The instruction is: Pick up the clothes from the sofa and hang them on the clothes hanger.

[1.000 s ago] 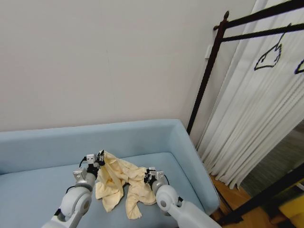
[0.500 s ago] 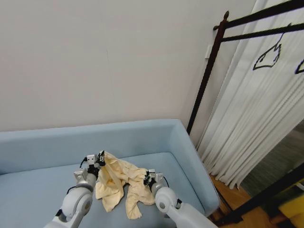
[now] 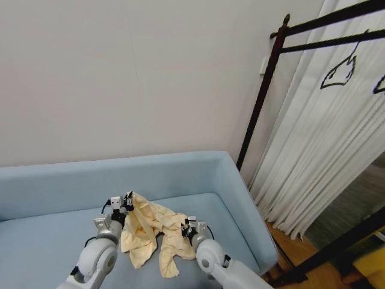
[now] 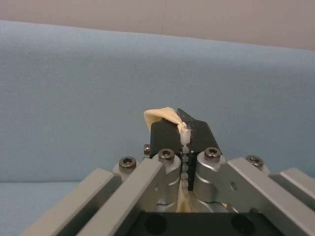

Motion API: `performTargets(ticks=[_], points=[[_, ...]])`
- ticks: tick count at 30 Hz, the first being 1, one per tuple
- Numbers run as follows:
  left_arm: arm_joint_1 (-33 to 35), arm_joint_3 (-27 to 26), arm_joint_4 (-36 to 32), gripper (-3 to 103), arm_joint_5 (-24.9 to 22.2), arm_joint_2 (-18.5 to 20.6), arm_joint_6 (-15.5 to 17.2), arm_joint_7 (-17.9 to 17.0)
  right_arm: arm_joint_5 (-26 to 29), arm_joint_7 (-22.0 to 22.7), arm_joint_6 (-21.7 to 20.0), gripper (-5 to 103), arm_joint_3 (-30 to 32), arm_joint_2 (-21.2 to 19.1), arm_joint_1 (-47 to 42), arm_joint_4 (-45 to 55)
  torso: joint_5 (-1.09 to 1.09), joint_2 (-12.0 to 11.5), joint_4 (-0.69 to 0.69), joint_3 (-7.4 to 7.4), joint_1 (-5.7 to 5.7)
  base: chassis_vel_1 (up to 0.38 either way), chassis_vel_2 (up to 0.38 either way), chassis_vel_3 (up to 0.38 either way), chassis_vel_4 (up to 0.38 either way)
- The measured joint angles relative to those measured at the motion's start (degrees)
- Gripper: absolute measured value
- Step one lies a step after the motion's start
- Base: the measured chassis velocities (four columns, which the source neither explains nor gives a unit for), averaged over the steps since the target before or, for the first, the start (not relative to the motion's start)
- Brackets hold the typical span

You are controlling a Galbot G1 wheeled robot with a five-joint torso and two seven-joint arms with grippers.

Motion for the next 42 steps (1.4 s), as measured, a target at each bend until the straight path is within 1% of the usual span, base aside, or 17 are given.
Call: performTargets(ticks=[2, 7, 16, 19, 20, 21, 22, 23, 25, 26, 27, 28, 29, 31, 37, 40, 42], points=[[0.2, 0.0, -0.1, 1, 0.1, -0.1, 0.0, 0.1, 0.2, 0.0, 0.1, 3, 0.1, -0.2, -0.1, 0.4, 0.00, 0.0, 0.00, 0.00, 0.00, 0.000, 0.000, 0.000, 0.000], [0.5, -0.1, -0.2, 1, 0.2, -0.2, 0.0, 0.1, 1.1, 0.2, 0.1, 0, 0.7, -0.6, -0.5, 1.6, 0.00, 0.0, 0.00, 0.00, 0.00, 0.000, 0.000, 0.000, 0.000], [0.8, -0.2, -0.3, 1, 0.4, -0.6, -0.1, 0.1, 2.8, 0.3, 0.2, 0, 2.1, -1.3, -1.3, 3.4, 0.00, 0.0, 0.00, 0.00, 0.00, 0.000, 0.000, 0.000, 0.000], [1.0, -0.1, -0.3, 1, 0.4, -1.0, -0.1, 0.1, 4.3, 0.1, -0.4, -1, 3.1, -1.9, -1.3, 4.6, 0.00, 0.0, 0.00, 0.00, 0.00, 0.000, 0.000, 0.000, 0.000], [1.0, -0.1, -0.3, 1, 0.5, -1.1, -0.1, 0.1, 4.5, 0.0, -0.5, 4, 3.2, -2.1, -1.3, 4.7, 0.00, 0.0, 0.00, 0.00, 0.00, 0.000, 0.000, 0.000, 0.000], [1.0, -0.1, -0.4, 1, 0.5, -1.2, -0.1, 0.1, 4.6, 0.0, -0.5, 4, 3.2, -2.2, -1.3, 4.7, 0.00, 0.0, 0.00, 0.00, 0.00, 0.000, 0.000, 0.000, 0.000], [1.0, -0.1, -0.4, 1, 0.6, -1.2, -0.1, 0.1, 4.6, -0.1, -0.5, 10, 3.3, -2.3, -1.3, 4.7, 0.00, 0.0, 0.00, 0.00, 0.00, 0.000, 0.000, 0.000, 0.000], [1.0, -0.1, -0.4, 1, 0.6, -1.2, -0.1, 0.1, 4.6, -0.1, -0.5, 10, 3.3, -2.3, -1.3, 4.7, 0.00, 0.0, 0.00, 0.00, 0.00, 0.000, 0.000, 0.000, 0.000], [1.0, -0.1, -0.6, 1, 0.6, -1.3, -0.1, 0.1, 4.6, -0.2, -0.5, 19, 3.4, -2.4, -1.5, 4.6, 0.00, 0.0, 0.00, 0.00, 0.00, 0.000, 0.000, 0.000, 0.000], [1.0, -0.1, -0.6, 1, 0.6, -1.3, -0.1, 0.1, 4.6, -0.2, -0.5, 15, 3.4, -2.4, -1.6, 4.6, 0.00, 0.0, 0.00, 0.00, 0.00, 0.000, 0.000, 0.000, 0.000], [1.0, -0.1, -0.7, 1, 0.6, -1.3, -0.1, 0.1, 4.6, -0.3, -0.4, 15, 3.4, -2.4, -1.7, 4.6, 0.00, 0.0, 0.00, 0.00, 0.00, 0.000, 0.000, 0.000, 0.000], [1.0, -0.1, -0.7, 1, 0.6, -1.2, -0.1, 0.1, 4.6, -0.4, -0.4, 9, 3.4, -2.4, -1.8, 4.6, 0.00, 0.0, 0.00, 0.00, 0.00, 0.000, 0.000, 0.000, 0.000], [1.0, -0.1, -0.7, 1, 0.6, -1.2, -0.1, 0.1, 4.6, -0.4, -0.4, 9, 3.4, -2.4, -1.8, 4.6, 0.00, 0.0, 0.00, 0.00, 0.00, 0.000, 0.000, 0.000, 0.000], [1.0, -0.1, -0.8, 1, 0.6, -1.2, -0.1, 0.1, 4.6, -0.4, -0.3, 1, 3.4, -2.4, -1.9, 4.6, 0.00, 0.0, 0.00, 0.00, 0.00, 0.000, 0.000, 0.000, 0.000], [1.2, -0.2, -0.9, 1, 0.6, -1.2, -0.1, 0.2, 5.5, -0.3, -0.2, 0, 3.8, -2.1, -1.9, 4.7, 0.00, 0.0, 0.00, 0.00, 0.00, 0.000, 0.000, 0.000, 0.000], [1.4, -0.3, -0.9, 1, 0.8, -1.2, -0.3, 0.4, 7.2, -0.3, -0.6, 0, 5.0, -2.0, -2.2, 5.2, 0.00, 0.0, 0.00, 0.00, 0.00, 0.000, 0.000, 0.000, 0.000], [1.4, -0.3, -0.8, 1, 0.8, -1.1, -0.5, 0.5, 7.8, -0.2, -0.8, 9, 5.2, -2.2, -2.5, 5.6, 0.00, 0.0, 0.00, 0.00, 0.00, 0.000, 0.000, 0.000, 0.000]])
